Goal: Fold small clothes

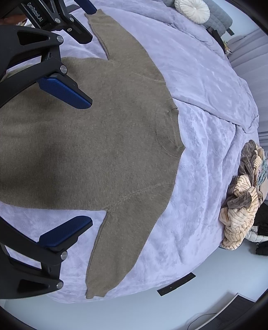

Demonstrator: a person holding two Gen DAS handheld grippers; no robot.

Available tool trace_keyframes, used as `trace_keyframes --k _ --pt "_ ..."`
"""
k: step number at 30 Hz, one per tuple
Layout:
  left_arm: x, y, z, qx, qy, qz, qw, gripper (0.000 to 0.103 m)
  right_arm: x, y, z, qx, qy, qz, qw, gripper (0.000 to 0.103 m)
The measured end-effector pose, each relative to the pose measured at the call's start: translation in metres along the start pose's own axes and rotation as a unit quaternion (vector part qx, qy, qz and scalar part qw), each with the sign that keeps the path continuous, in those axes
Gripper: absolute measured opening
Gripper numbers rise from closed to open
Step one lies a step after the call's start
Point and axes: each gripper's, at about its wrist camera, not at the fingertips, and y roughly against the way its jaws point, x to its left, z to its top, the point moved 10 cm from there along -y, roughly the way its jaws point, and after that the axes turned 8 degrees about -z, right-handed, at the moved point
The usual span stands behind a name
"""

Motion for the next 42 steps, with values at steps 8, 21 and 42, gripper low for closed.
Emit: trace_keyframes --k 8,21,42 --pt "0.009 -0.005 0.000 0.006 0.008 0.007 0.9999 0.103 0.009 -0.006 0.002 0.010 0.012 -0.003 1.000 0.103" --pt "0.013 -0.009 0.001 -0.002 0.012 0.005 0.9999 0.103 0.011 -0.009 0.001 0.014 0.012 -0.004 1.000 0.103" --pt "0.125 -0.066 -0.028 0.000 0.127 -0.027 0.9916 0.103 0.083 -0.029 -0.028 0.054 0.077 0.045 0.995 0.103"
